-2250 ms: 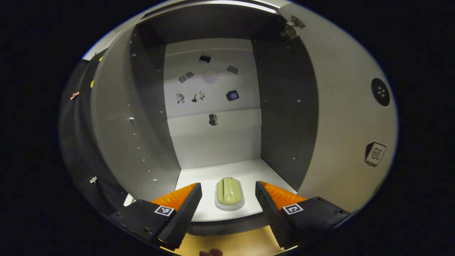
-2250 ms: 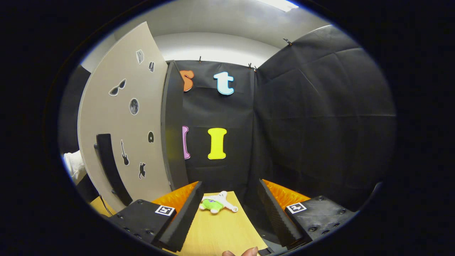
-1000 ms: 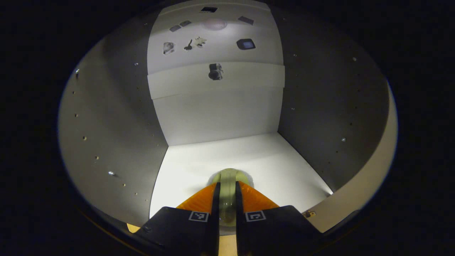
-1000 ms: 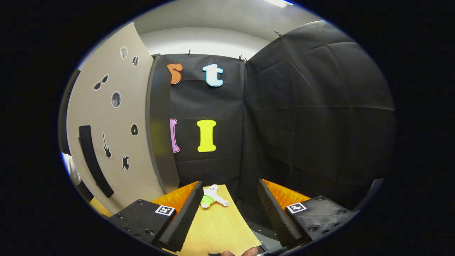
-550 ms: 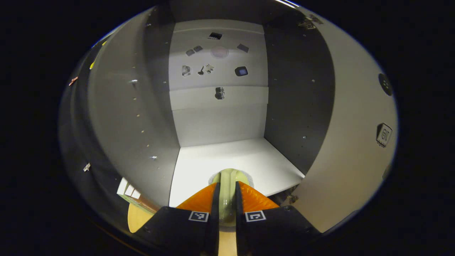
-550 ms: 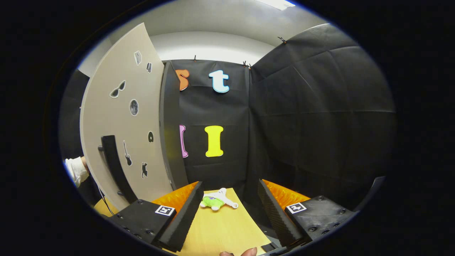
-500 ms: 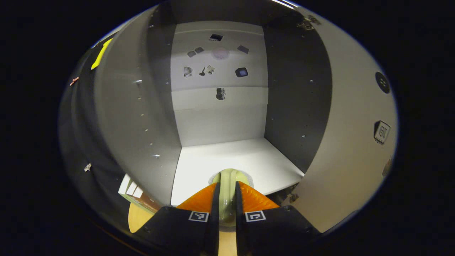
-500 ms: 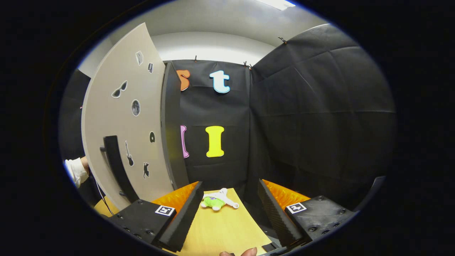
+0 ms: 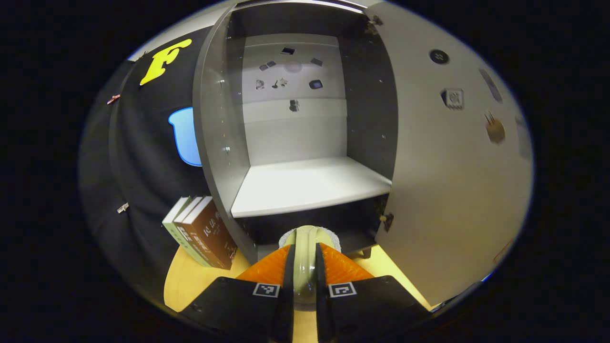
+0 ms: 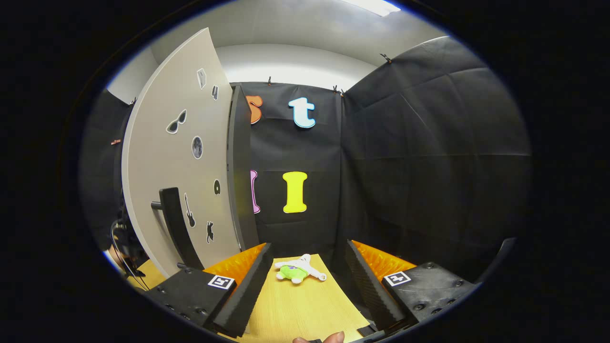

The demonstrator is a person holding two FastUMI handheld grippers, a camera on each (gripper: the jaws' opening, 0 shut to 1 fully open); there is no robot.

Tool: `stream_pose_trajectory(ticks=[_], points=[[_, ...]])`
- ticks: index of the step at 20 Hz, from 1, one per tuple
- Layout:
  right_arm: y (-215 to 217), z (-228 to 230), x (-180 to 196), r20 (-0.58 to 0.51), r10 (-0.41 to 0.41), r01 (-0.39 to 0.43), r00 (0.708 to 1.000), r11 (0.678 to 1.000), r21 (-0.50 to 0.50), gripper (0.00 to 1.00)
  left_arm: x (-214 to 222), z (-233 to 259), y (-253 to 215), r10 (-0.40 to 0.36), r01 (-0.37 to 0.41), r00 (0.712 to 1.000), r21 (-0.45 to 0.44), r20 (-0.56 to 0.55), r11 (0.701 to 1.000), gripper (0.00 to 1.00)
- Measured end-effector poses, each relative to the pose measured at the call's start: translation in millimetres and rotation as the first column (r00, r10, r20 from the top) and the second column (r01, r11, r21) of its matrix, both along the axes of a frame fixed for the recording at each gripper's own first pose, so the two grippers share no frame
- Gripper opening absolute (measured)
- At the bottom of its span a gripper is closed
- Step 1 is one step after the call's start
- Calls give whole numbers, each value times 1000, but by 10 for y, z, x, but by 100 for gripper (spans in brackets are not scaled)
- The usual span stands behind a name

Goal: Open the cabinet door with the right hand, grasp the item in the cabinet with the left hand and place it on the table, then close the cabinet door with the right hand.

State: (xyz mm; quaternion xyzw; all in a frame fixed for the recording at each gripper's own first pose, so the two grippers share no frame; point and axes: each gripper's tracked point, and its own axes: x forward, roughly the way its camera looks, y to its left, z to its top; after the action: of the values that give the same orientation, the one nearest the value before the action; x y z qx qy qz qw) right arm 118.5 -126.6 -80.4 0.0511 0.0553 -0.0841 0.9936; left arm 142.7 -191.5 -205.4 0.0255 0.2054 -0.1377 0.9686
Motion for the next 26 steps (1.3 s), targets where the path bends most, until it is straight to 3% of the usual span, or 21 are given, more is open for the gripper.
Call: stream_pose_trajectory(ticks=[4,8,12,20,26], points=[[58,20,51,6,11,-11,1000,1000,-13,98,-406,-702,-150,28,-32,997,-51,-74,998,23],[90,-19,137,0,25,-25,1000,999,-28,98,-658,-1306,-231,77,-78,994,-8,-79,997,24],[108,-93,253,-16,35,-36,999,998,-57,98,-900,-1836,-460,47,-45,993,18,-104,999,23],[111,-229,495,-43,62,-65,997,996,-63,98,-1106,-2514,-680,85,-82,984,26,-154,996,23],[195,-274,583,-53,96,-99,994,993,-67,98,-1114,-2694,-676,101,-98,983,29,-156,995,28]])
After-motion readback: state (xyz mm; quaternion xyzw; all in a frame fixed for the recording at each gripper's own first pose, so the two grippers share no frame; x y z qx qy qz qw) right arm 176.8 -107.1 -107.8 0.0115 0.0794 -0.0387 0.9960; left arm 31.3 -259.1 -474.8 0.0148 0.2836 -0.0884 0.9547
